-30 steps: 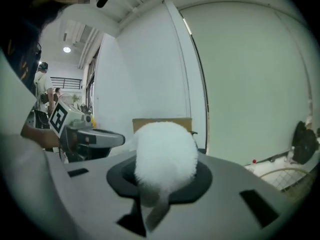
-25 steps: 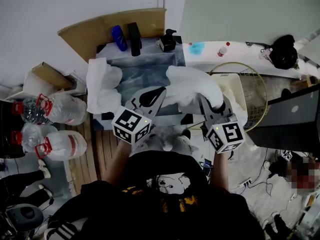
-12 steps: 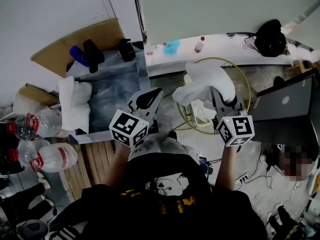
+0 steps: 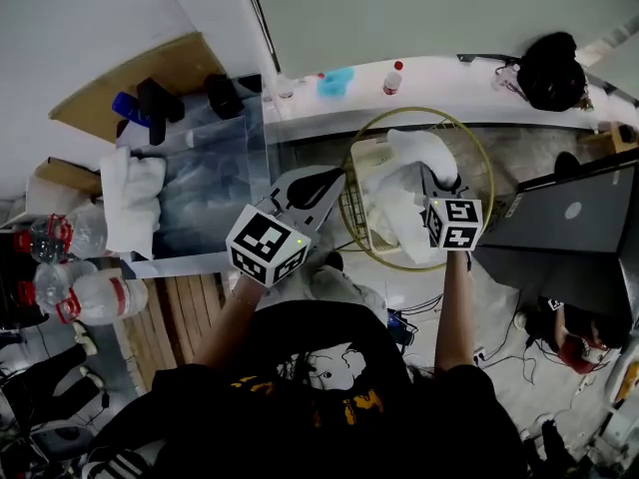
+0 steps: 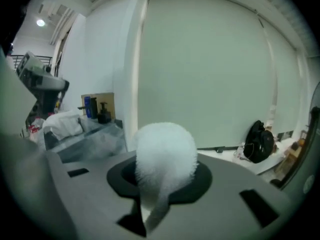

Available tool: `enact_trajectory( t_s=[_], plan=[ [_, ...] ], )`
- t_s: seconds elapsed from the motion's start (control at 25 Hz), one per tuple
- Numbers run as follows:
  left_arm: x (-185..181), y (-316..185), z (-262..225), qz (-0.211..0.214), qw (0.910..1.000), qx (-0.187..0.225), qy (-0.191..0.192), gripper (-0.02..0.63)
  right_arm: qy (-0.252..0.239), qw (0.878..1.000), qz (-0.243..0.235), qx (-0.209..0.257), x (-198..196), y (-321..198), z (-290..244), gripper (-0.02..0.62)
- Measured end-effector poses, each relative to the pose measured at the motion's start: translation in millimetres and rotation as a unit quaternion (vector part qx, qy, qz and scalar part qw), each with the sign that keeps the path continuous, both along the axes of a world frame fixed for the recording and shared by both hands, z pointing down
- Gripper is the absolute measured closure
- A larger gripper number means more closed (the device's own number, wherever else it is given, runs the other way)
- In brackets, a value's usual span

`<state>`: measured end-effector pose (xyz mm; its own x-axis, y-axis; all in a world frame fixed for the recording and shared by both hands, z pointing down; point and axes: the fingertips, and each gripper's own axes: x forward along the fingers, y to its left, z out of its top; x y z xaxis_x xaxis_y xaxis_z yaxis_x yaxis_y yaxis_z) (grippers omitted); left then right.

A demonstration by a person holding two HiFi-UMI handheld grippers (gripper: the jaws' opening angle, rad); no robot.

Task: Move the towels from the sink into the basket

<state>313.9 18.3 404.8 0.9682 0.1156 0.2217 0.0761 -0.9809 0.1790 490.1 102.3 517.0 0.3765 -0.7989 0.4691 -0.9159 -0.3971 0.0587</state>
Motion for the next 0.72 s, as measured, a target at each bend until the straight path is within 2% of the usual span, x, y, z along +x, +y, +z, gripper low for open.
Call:
enact_trajectory(
  t_s=[0.16, 0.28, 0.48, 0.64, 0.72],
  plan=[
    [11.5, 11.8, 4.0, 0.012, 0.9998, 0.009, -0.015, 0.598, -0.025, 0.996, -0.013, -0.085, 26.4, 2.8, 80.2, 0.509],
    [15.2, 10.1, 9.5, 0.004, 0.9995, 0.010, -0.028, 0.598, -0.060, 0.990, -0.013, -0.130, 37.7, 6.4, 134.0, 0.506],
    [18.8, 0.9, 15.4, -0.013, 0.9989, 0.011, -0.043, 0.598, -0.115, 0.979, -0.011, -0.169, 41.7, 4.8, 198.5, 0.471],
    [18.4, -5.0, 22.1, -0.020, 0.9982, 0.010, -0.055, 0.598, -0.137, 0.974, 0.009, -0.178, 46.5, 1.9, 221.0, 0.345],
    [16.8, -6.3, 25.8, -0.022, 0.9980, 0.010, -0.059, 0.598, -0.147, 0.975, 0.019, -0.165, 47.2, 2.0, 217.7, 0.325]
  ],
)
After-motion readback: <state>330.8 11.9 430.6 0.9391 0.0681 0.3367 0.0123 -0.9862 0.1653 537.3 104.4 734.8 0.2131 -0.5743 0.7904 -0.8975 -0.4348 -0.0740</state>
